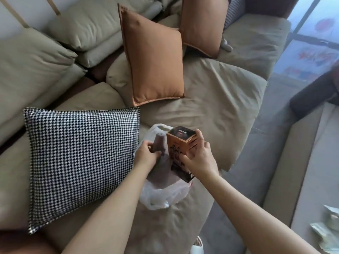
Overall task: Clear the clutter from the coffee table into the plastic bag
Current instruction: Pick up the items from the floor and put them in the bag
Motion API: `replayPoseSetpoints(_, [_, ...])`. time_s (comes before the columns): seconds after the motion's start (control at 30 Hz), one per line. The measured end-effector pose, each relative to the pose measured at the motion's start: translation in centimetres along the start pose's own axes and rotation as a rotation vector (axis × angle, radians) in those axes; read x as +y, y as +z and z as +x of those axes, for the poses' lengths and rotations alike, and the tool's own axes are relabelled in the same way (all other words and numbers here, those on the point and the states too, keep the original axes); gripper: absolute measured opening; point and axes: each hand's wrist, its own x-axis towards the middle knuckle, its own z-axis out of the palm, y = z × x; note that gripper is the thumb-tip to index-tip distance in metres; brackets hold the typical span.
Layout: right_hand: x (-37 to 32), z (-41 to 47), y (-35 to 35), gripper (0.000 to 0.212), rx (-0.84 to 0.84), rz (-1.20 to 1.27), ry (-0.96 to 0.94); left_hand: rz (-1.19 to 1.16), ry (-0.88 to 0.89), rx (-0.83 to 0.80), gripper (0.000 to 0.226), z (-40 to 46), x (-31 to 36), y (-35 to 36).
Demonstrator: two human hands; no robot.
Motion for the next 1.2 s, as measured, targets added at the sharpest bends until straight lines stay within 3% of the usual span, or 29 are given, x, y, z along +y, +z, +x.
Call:
replayPoseSetpoints(0.37, [1.3, 3.9, 2.6, 0.095, 0.118, 0.118, -0.101, 0.395, 0.266, -0.222, 0.019, 1.2, -5.7, 4.8])
replayPoseSetpoints(0.5, [1.0, 4.4, 4.0, 0.095, 0.102, 0.126, -0.126, 0.441, 0.340, -0.414, 0.035, 0.9, -7.3, 6.4])
replayPoseSetpoints(0.6, [0.2, 4.2, 5.7, 0.094, 0.090, 0.124, -0.144, 0.368, 0.387, -0.406, 0.037, 0.8, -8.1, 6.2])
replayPoseSetpoints(0.8, [-1.3, 4.6, 9.1, 0.088, 0.074, 0.125, -0.141, 0.465, 0.422, -0.366, 0.042, 2.3, -10.5, 4.6])
replayPoseSetpoints(0.93, [-0.8, 5.6, 10.9, 0.085, 0.013, 0.113, -0.128, 0.676, 0.453, -0.549, 0.040, 2.7, -11.7, 5.5])
replayPoseSetpoints(1.07, [0.6, 6.3, 12.0, 0.081, -0.103, -0.055, -0.177, 0.757, 0.466, -0.704, 0.046, 2.1, -12.1, 7.1])
replayPoseSetpoints(1.2, [1.9, 6.8, 13.4, 0.082, -0.273, -0.080, -0.151, 0.792, 0.516, -0.695, 0.041, 2.2, -11.4, 7.1])
